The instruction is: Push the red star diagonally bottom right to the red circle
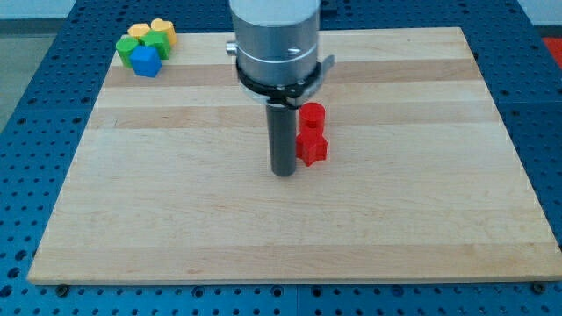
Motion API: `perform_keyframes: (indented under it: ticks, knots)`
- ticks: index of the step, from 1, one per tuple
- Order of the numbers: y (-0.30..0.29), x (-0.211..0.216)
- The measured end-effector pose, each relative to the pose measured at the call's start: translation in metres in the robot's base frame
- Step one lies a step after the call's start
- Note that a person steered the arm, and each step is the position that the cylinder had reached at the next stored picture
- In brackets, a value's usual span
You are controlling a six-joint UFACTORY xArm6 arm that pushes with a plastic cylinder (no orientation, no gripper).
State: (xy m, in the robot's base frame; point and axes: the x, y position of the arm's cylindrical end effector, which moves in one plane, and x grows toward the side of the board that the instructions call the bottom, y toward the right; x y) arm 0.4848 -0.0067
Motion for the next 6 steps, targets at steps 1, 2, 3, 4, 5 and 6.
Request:
perform_keyframes:
  ticks: [1, 2, 3, 4, 5, 6]
  knots:
    - [0.002, -0.015]
    - [0.008, -0.02]
    - [0.024, -0.02]
    - [0.026, -0.022]
    - [0.042, -0.028]
    - [0.051, -0.036]
